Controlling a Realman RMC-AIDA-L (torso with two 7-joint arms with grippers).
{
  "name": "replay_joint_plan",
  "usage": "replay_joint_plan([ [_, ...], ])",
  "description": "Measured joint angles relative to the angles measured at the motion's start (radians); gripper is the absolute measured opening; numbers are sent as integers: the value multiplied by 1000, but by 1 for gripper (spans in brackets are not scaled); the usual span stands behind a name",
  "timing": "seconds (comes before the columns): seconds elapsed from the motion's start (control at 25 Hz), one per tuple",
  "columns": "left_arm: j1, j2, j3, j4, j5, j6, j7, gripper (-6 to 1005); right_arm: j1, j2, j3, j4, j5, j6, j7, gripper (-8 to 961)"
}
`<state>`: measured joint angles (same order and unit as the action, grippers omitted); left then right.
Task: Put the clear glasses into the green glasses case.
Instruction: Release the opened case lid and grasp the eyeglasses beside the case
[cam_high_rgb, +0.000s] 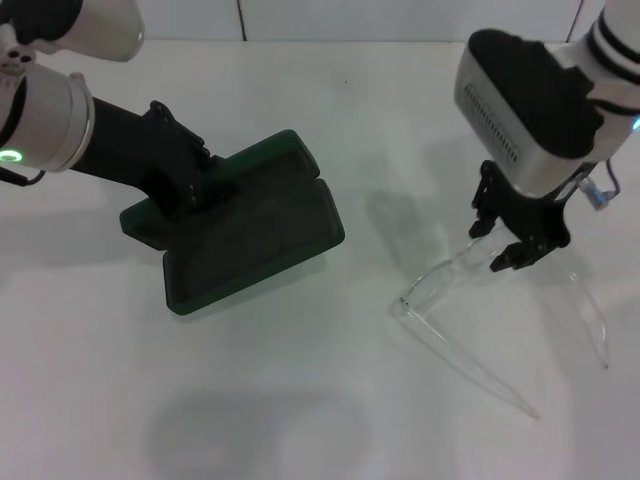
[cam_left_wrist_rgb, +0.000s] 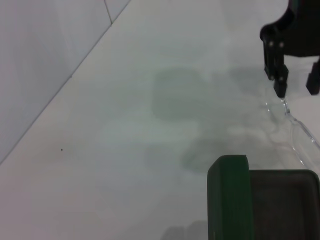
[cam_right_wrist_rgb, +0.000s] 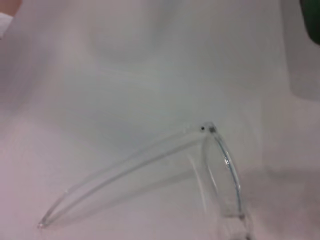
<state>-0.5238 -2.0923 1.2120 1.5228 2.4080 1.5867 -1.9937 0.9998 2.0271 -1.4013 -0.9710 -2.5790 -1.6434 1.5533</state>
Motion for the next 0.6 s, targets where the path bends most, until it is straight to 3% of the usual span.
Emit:
replay_joint_plan([
  [0.4, 11, 0, 3, 16, -12, 26, -1, 206, -11, 1, -72, 0, 51, 60, 0, 390],
  [0.6, 70, 1, 3, 86, -25, 39, -6, 207, -17, 1, -89, -67, 59, 38, 24, 390],
])
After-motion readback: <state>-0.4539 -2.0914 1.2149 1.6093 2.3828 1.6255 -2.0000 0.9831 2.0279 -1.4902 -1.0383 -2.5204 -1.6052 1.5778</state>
